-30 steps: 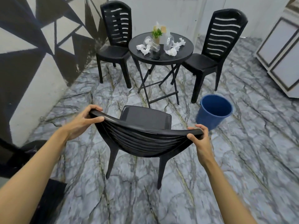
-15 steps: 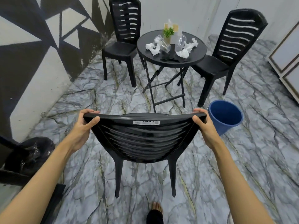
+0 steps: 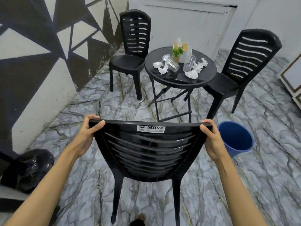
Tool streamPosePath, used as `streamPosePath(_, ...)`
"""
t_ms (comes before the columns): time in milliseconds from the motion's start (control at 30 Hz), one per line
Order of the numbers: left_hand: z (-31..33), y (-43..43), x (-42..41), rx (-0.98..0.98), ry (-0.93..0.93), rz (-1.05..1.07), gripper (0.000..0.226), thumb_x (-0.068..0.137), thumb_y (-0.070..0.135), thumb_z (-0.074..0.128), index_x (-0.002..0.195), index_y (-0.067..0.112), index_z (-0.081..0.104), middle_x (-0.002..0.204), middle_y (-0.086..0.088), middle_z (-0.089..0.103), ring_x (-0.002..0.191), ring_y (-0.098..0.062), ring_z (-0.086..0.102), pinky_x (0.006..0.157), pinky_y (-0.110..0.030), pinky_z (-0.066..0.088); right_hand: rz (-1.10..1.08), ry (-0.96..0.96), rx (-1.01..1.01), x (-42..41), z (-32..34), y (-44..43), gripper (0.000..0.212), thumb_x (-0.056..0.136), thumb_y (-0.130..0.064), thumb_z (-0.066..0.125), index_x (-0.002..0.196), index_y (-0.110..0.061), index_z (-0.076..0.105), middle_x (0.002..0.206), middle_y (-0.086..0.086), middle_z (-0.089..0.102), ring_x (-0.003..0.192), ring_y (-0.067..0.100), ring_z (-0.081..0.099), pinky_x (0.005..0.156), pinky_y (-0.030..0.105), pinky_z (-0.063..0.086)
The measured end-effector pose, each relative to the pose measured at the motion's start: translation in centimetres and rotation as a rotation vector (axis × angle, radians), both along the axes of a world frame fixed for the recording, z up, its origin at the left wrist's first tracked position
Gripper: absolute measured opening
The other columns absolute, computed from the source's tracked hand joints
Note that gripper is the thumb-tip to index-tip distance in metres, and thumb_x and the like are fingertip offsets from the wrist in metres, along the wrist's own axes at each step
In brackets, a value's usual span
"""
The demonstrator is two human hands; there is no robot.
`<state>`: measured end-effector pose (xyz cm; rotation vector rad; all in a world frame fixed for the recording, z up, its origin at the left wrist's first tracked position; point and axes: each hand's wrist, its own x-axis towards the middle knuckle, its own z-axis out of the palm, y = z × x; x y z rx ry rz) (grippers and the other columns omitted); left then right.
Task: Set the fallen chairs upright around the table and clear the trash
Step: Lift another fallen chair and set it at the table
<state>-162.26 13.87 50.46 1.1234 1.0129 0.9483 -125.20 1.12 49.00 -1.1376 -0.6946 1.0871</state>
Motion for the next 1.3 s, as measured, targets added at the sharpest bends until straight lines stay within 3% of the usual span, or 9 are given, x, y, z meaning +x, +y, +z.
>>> streamPosePath(100, 1.7, 3.9, 1.7, 0.013, 0.013, -0.013, 0.071, 0.03, 0.058, 0.087, 0.081, 0.026, 0.049, 0.063, 0.02, 0.06, 0.059, 0.002, 0.059, 0.051, -0.012, 0.045, -0.058, 0.027, 0.0, 1.2, 1.0, 3.6, 0.059, 0.035, -0.05, 0.09, 0.078, -0.022, 0.06, 0.072, -0.006, 0.062, 0.063, 0.008, 0.063, 0.055, 0.019, 0.052)
streamPosePath(267, 3.6, 10.8, 5.3, 0.034, -0.04, -0.037, 0.068, 0.029, 0.055, 0.088, 0.078, 0.026, 0.051, 0.064, 0.015, 0.063, 0.057, -0.001, 0.063, 0.049, -0.016, 0.05, -0.124, 0.101, -0.002, 3.7, 2.4, 8.8, 0.031, 0.056, -0.034, 0.082, 0.075, -0.023, 0.06, 0.076, -0.003, 0.058, 0.069, 0.013, 0.06, 0.055, 0.02, 0.052)
streamPosePath(433, 5.4, 16.3, 9.5, 0.091, -0.096, -0.066, 0.016, 0.085, 0.02, 0.06, 0.078, 0.022, 0.047, 0.074, 0.006, 0.055, 0.056, 0.002, 0.061, 0.053, -0.012, 0.05, -0.174, 0.048, 0.052, 6.8, 4.2, 12.0, 0.053, 0.036, -0.05, 0.091, 0.073, -0.025, 0.063, 0.077, -0.004, 0.06, 0.067, 0.008, 0.062, 0.058, 0.02, 0.052)
streamPosePath(633, 6.2, 20.1, 12.4, 0.116, -0.071, -0.165, 0.018, 0.091, 0.011, 0.05, 0.078, 0.023, 0.049, 0.074, 0.007, 0.052, 0.054, 0.004, 0.056, 0.05, -0.01, 0.045, -0.209, -0.009, 0.131, 9.2, 5.6, 13.9, 0.055, 0.041, -0.048, 0.09, 0.08, -0.022, 0.062, 0.073, -0.008, 0.062, 0.066, 0.007, 0.063, 0.056, 0.02, 0.052)
streamPosePath(767, 4.1, 21.1, 12.9, 0.044, -0.084, -0.276, 0.053, 0.044, 0.044, 0.088, 0.078, 0.022, 0.055, 0.066, 0.012, 0.058, 0.054, 0.002, 0.056, 0.05, -0.009, 0.044, -0.202, -0.019, 0.097, 10.5, 3.7, 13.9, 0.055, 0.041, -0.047, 0.091, 0.081, -0.023, 0.062, 0.079, -0.003, 0.059, 0.067, 0.009, 0.064, 0.059, 0.021, 0.053)
streamPosePath(867, 0.2, 21.0, 12.6, -0.033, -0.026, -0.295, 0.069, 0.026, 0.043, 0.093, 0.078, 0.02, 0.055, 0.076, 0.006, 0.059, 0.061, -0.001, 0.058, 0.055, -0.01, 0.045, -0.166, -0.049, 0.01, 10.9, 1.0, 13.2, 0.064, 0.035, -0.047, 0.092, 0.082, -0.019, 0.059, 0.076, -0.006, 0.06, 0.066, 0.007, 0.063, 0.059, 0.018, 0.051)
streamPosePath(1000, -3.5, 19.1, 13.5, -0.16, 0.045, -0.338, 0.045, 0.05, 0.003, 0.086, 0.081, 0.017, 0.055, 0.098, -0.008, 0.052, 0.076, -0.008, 0.056, 0.069, -0.017, 0.044, -0.167, -0.051, -0.057, 12.1, -3.1, 10.6, 0.053, 0.035, -0.048, 0.092, 0.071, -0.024, 0.063, 0.08, -0.003, 0.059, 0.071, 0.008, 0.059, 0.068, 0.02, 0.047)
streamPosePath(1133, -3.8, 18.0, 15.7, -0.115, 0.004, -0.322, 0.065, 0.032, 0.033, 0.093, 0.083, 0.017, 0.057, 0.076, 0.007, 0.06, 0.065, -0.002, 0.059, 0.058, -0.011, 0.048, -0.188, -0.035, -0.087, 12.9, -5.4, 7.8, 0.059, 0.038, -0.052, 0.091, 0.078, -0.02, 0.061, 0.089, 0.001, 0.052, 0.076, 0.008, 0.056, 0.068, 0.017, 0.047)
streamPosePath(1300, -4.2, 17.0, 14.9, -0.09, 0.075, -0.3, 0.026, 0.067, 0.006, 0.074, 0.081, 0.02, 0.056, 0.093, 0.0, 0.052, 0.079, -0.007, 0.052, 0.07, -0.015, 0.045, -0.163, -0.081, -0.105, 12.3, -5.5, 6.6, 0.071, 0.038, -0.053, 0.09, 0.086, -0.014, 0.056, 0.094, -0.003, 0.056, 0.082, 0.007, 0.058, 0.071, 0.015, 0.05)
